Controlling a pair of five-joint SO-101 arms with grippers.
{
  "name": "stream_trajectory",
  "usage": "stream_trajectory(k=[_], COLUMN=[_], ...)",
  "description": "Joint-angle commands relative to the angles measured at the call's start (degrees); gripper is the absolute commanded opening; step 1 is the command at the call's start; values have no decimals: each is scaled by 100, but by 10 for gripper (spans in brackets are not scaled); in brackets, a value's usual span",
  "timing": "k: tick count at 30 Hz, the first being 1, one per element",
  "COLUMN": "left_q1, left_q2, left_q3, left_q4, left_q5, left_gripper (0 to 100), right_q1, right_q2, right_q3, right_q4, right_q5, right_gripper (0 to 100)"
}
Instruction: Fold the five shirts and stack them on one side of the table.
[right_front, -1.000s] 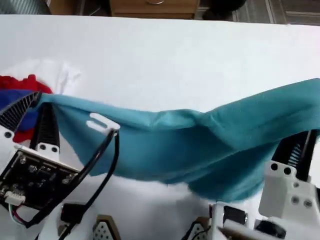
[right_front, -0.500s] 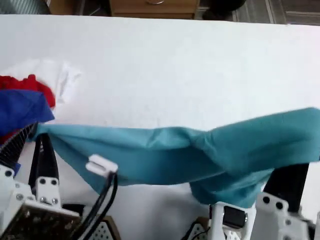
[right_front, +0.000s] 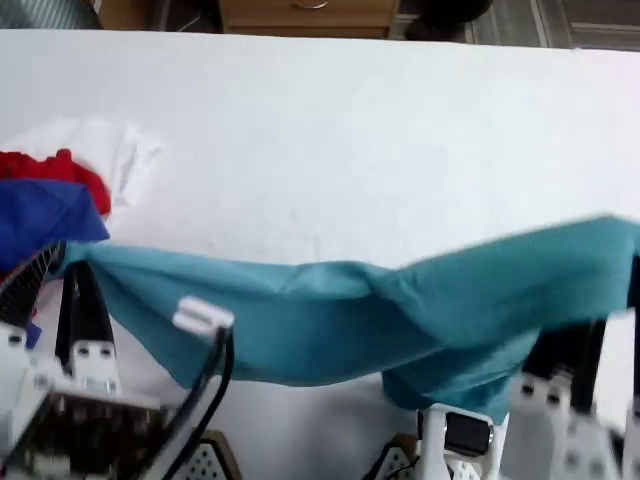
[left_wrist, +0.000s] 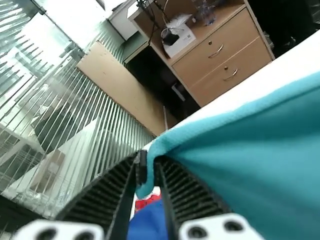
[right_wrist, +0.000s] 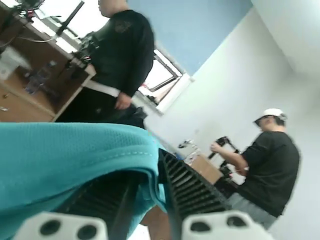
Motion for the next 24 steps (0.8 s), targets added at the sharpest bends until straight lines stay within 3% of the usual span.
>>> stream_trajectory(k=[1, 15, 24], left_q1=[-53, 290, 360], left_q2=[721, 3613, 5222], left_q3=[189, 180, 171], left_q4=[-703, -2075, -3191], left_q5=[-53, -88, -88], left_gripper=[30, 28, 28], right_q1=[-233, -479, -453], right_q2=[593, 2387, 3925], right_q3=[396, 1899, 2084], right_q4=[-549, -2484, -3662], right_q5=[-62, -9, -9], right_gripper=[19, 19, 19])
